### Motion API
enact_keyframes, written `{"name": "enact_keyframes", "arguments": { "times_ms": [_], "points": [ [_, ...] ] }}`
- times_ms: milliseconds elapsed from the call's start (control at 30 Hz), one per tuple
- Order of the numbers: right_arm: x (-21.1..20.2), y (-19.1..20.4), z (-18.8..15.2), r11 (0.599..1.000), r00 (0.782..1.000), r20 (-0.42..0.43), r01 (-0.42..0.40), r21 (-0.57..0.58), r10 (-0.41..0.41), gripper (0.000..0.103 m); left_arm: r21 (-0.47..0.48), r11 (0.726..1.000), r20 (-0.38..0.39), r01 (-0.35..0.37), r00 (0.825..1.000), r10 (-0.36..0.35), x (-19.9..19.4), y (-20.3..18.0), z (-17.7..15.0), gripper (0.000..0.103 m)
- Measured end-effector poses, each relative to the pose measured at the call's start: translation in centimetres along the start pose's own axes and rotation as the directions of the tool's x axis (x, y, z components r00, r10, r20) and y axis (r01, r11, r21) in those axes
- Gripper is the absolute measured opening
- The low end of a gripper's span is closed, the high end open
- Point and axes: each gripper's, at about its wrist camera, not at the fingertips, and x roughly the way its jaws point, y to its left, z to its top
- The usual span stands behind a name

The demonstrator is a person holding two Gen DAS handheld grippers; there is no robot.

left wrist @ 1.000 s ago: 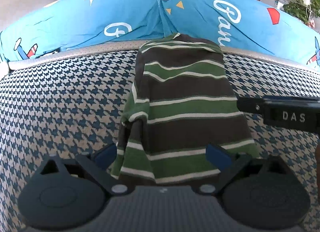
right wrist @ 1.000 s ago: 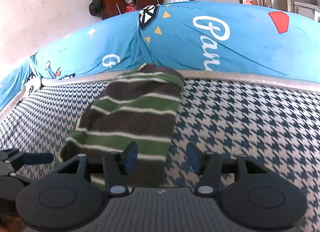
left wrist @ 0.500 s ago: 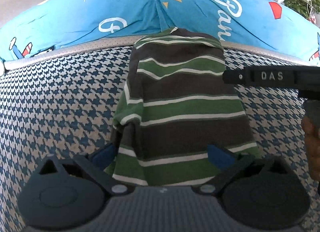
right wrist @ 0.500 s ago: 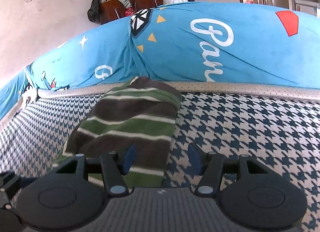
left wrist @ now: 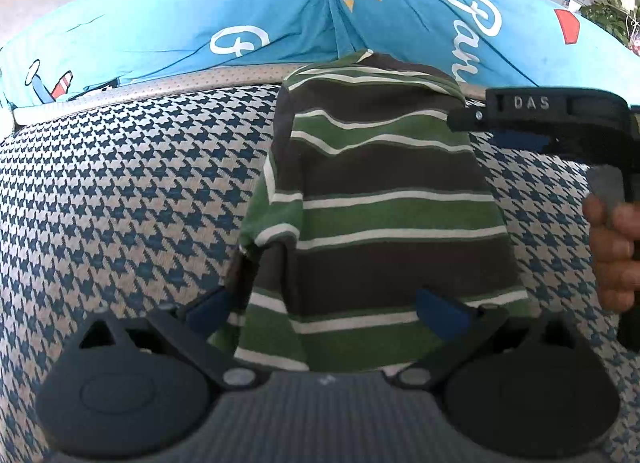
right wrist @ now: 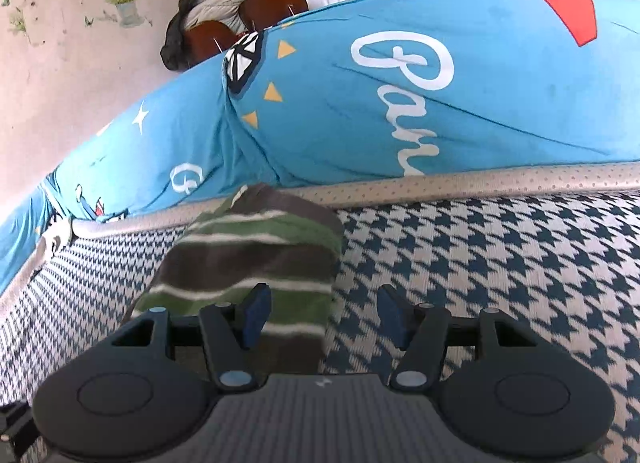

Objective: Fold clothes
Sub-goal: 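Lift the striped strip's hem end with the right gripper and carry it over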

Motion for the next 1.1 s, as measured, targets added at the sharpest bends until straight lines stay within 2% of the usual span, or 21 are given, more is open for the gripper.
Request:
{"name": "enact_keyframes", "arguments": {
  "times_ms": [300, 433, 533, 700, 767, 967, 1100],
  "points": [
    [2.6, -0.3, 1.0, 0.999, 0.999, 0.020, -0.041, 0.003, 0.041, 0.064, -0.016, 1.000, -0.014, 0.011, 1.000, -0.011, 0.3, 0.2, 0.1, 0.103],
    [3.5, -0.1, 1.3, 0.995, 0.995, 0.023, -0.095, 0.011, 0.095, 0.064, -0.027, 1.000, -0.018, 0.015, 1.000, -0.016, 0.4, 0.3, 0.2, 0.103],
    [4.1, 0.6, 1.2, 0.992, 0.993, 0.023, -0.119, -0.035, 0.119, 0.063, -0.032, 0.999, -0.020, 0.014, 1.000, -0.014, 0.5, 0.4, 0.3, 0.103],
    [4.5, 0.4, 0.9, 0.989, 0.989, 0.038, -0.139, -0.042, 0.141, 0.043, -0.023, 1.000, -0.020, 0.010, 1.000, -0.011, 0.5, 0.0, 0.2, 0.103],
    [4.7, 0.2, 1.0, 0.984, 0.984, 0.025, -0.174, -0.027, 0.175, 0.026, -0.021, 1.000, -0.020, 0.010, 1.000, -0.010, 0.5, -0.1, 0.2, 0.103],
    [4.0, 0.7, 1.0, 0.985, 0.983, 0.055, -0.174, -0.012, 0.174, 0.018, -0.030, 0.999, -0.025, 0.012, 1.000, -0.012, 0.4, -0.1, 0.2, 0.103],
    [2.7, 1.4, 1.6, 0.991, 0.987, 0.094, -0.131, -0.017, 0.132, 0.016, -0.028, 0.999, -0.016, 0.018, 1.000, -0.018, 0.0, -0.2, 0.4, 0.103]
  ]
}}
